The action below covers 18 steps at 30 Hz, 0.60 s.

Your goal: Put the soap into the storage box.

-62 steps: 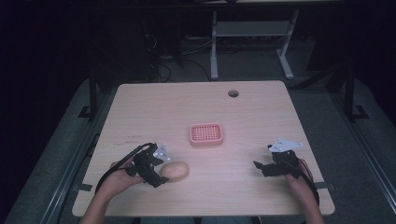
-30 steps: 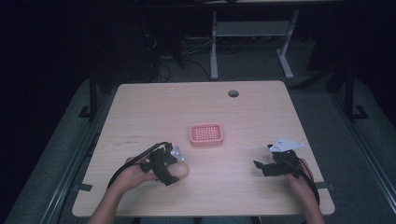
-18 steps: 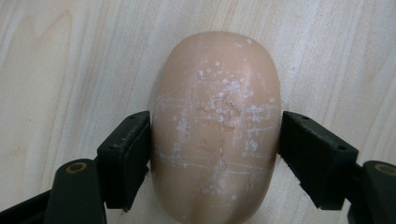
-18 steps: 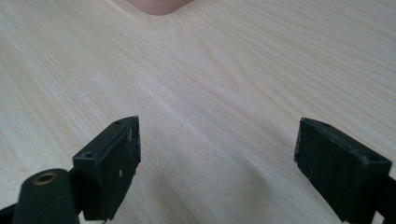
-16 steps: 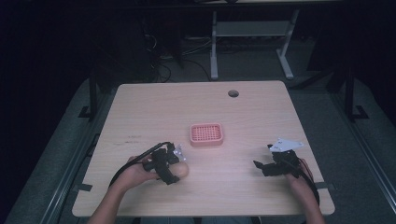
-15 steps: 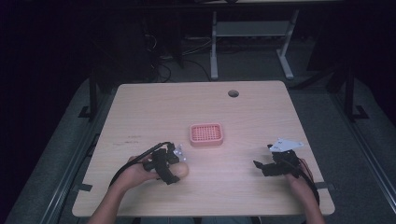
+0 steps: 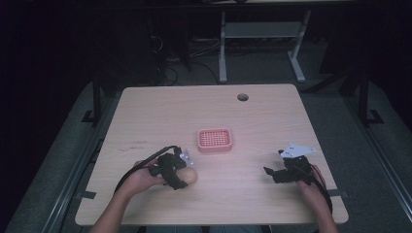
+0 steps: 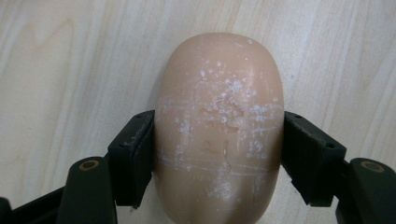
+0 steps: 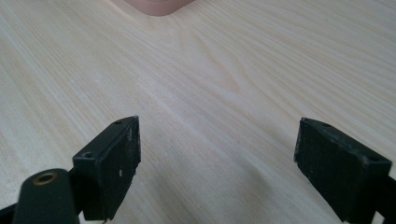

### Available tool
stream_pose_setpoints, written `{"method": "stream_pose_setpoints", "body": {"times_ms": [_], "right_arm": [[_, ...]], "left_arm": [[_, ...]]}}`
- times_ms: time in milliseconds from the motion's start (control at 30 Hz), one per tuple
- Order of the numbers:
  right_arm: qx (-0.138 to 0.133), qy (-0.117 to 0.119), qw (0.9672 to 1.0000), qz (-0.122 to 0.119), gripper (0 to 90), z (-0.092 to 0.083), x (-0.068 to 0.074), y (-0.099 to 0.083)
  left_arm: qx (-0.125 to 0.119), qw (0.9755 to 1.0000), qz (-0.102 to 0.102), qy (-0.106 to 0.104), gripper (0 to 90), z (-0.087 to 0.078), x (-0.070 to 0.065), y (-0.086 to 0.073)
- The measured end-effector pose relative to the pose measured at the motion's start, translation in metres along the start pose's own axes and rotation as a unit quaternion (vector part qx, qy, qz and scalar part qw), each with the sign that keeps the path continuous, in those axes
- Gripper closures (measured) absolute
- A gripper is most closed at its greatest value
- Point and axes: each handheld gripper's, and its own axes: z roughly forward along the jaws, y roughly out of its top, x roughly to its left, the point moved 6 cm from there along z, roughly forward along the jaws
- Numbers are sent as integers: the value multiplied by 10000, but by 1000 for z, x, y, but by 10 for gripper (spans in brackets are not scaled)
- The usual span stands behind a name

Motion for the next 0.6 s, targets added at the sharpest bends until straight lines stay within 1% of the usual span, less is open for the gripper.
{"method": "stream_pose_setpoints", "body": {"times_ms": [67,200,233,467,567,600], "right_arm": [[-1,-2,10000,4,139,0,0,0],[0,2,10000,21,139,-1,0,0],[-4,4,10000,23,139,-1,0,0],[-36,-8,10000,-10,139,-1,0,1],[-41,-16,10000,1,139,-1,0,1],[-56,-12,10000,46,139,-2,0,1]], "left_arm": [[-27,10000,3,-3,318,-2,1,3],[-56,10000,74,1,318,-6,3,8],[-73,9999,61,-31,318,-7,4,9],[-61,9999,104,-61,318,-8,7,14],[-62,9999,122,-81,318,-9,8,16],[-70,9998,141,-88,318,-9,9,17]]}}
